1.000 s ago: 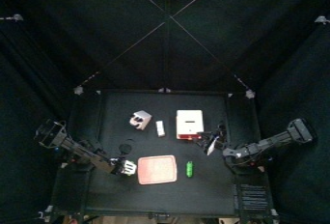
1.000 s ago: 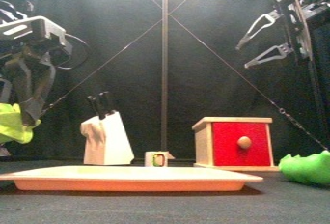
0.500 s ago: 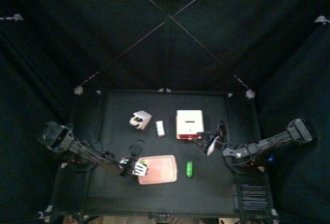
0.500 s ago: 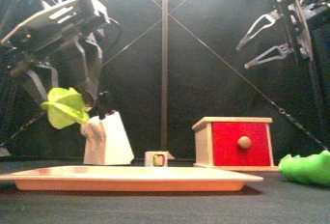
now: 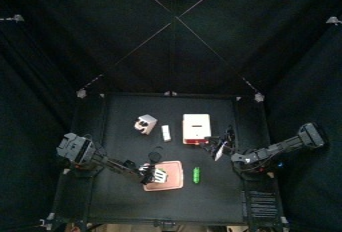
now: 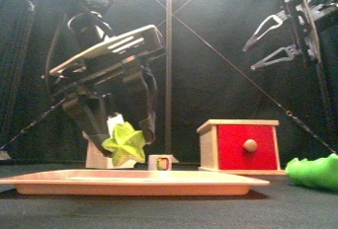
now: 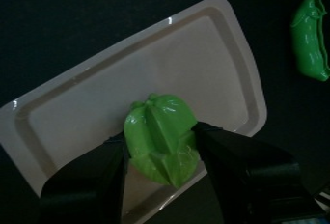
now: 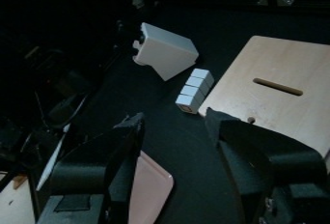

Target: Put starfruit on plate

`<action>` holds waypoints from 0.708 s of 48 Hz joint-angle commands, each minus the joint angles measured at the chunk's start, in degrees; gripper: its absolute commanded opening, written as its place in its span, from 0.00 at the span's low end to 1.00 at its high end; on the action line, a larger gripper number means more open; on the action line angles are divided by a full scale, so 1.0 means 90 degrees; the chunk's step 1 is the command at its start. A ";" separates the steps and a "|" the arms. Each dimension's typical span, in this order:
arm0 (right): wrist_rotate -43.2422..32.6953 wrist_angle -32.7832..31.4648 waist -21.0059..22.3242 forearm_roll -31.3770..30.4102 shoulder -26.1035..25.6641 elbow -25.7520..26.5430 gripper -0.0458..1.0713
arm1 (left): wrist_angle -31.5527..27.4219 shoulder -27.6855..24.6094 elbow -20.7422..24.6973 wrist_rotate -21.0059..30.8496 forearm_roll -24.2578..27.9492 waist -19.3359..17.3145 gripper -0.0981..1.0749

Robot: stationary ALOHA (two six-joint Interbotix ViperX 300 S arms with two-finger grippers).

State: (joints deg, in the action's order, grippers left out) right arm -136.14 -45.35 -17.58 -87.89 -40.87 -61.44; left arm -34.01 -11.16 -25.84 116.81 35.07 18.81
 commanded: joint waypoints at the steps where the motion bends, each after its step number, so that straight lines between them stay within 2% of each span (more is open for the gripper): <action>1: 0.0010 -0.0010 0.0010 -0.0029 -0.0010 0.0068 0.82 | 0.0156 0.0000 0.0166 0.0254 0.0020 -0.0068 0.74; 11: 0.0010 -0.0010 0.0010 -0.0029 -0.0010 0.0068 0.82 | 0.0488 -0.0117 0.0156 0.0254 0.0039 -0.0146 0.74; 21: 0.0010 -0.0010 0.0010 -0.0020 -0.0010 0.0068 0.82 | 0.0518 -0.0127 0.0146 0.0244 0.0059 -0.0166 0.76; 34: 0.0010 -0.0010 0.0010 -0.0010 -0.0010 0.0068 0.82 | 0.0518 -0.0127 0.0146 0.0234 0.0186 -0.0166 0.90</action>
State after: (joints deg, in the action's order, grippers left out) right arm -136.23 -45.35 -17.49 -87.89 -40.87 -61.44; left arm -30.50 -12.92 -25.66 116.81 36.12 17.49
